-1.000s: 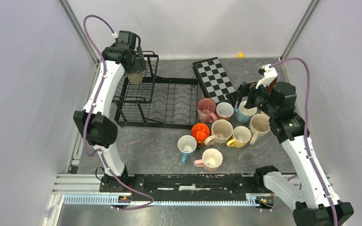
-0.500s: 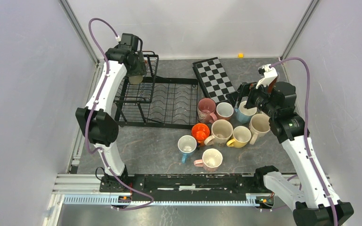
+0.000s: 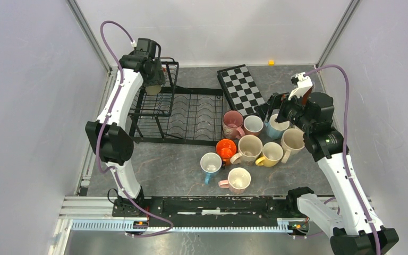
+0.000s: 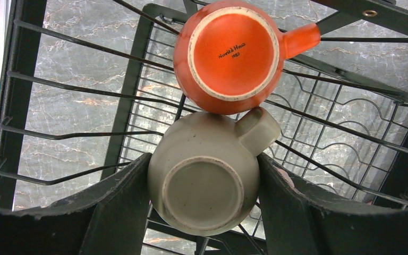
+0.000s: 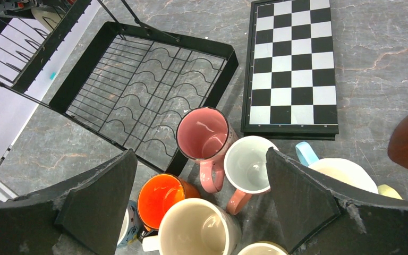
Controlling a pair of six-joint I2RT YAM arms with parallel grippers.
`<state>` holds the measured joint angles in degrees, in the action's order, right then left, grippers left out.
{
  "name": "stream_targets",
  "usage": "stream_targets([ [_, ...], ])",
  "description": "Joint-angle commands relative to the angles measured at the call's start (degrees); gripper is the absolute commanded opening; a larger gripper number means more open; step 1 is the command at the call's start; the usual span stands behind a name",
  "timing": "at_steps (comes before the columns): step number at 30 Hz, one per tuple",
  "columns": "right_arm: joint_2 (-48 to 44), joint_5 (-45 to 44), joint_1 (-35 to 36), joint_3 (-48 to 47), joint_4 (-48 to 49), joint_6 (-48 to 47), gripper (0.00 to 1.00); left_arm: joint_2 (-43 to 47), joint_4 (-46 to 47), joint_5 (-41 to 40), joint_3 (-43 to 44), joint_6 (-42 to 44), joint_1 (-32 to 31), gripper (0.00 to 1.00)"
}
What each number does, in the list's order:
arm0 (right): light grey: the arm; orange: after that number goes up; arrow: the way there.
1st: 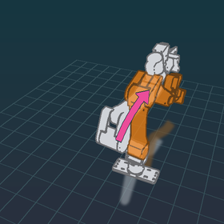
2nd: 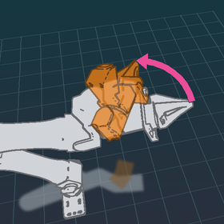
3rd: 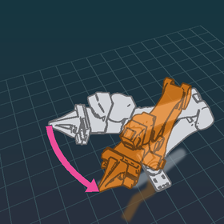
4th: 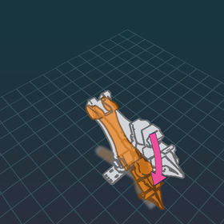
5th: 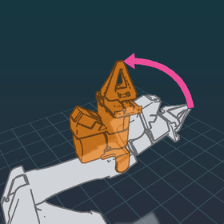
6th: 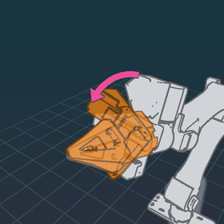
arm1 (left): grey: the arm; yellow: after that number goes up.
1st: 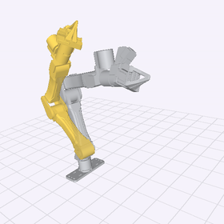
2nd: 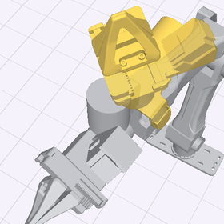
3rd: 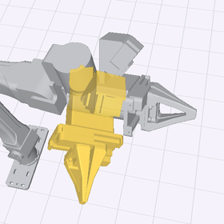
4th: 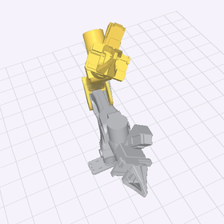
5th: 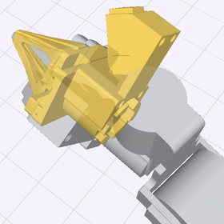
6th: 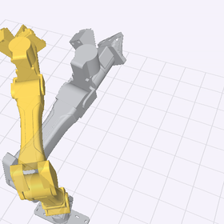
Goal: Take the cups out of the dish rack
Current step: Unload the cup from the dish rack.
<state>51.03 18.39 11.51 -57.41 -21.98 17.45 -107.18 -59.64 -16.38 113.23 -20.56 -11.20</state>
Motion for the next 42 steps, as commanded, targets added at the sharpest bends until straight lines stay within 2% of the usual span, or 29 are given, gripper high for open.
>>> stream_targets([
  [1,-0.74,1.27,-0.2,-2.1,0.86,-0.64,0.98,4.02,1.23,0.08,2.42,2.28,0.39,0.19],
  [9,0.01,2.5,-0.18,-2.18,1.65,-0.31,0.98,6.09,0.68,-0.54,3.49,1.76,0.37,0.03],
  [20,1.16,5.55,-0.12,-1.79,3.51,0.37,0.98,8.57,0.0,-0.29,6.21,0.02,0.38,0.02],
  [30,1.5,8.96,-0.11,-1.54,8.1,2.49,0.98,10.97,-0.39,4.57,9.49,-2.44,0.3,0.02],
  [37,1.9,11.38,0.61,-0.96,13.46,4.77,0.98,12.83,-0.31,11.19,10.43,-5.57,0.3,0.02],
  [42,3.15,10.51,4.35,-0.86,19.36,7.15,0.98,14.96,0.97,17.78,9.56,-9.71,0.3,0.02],
])
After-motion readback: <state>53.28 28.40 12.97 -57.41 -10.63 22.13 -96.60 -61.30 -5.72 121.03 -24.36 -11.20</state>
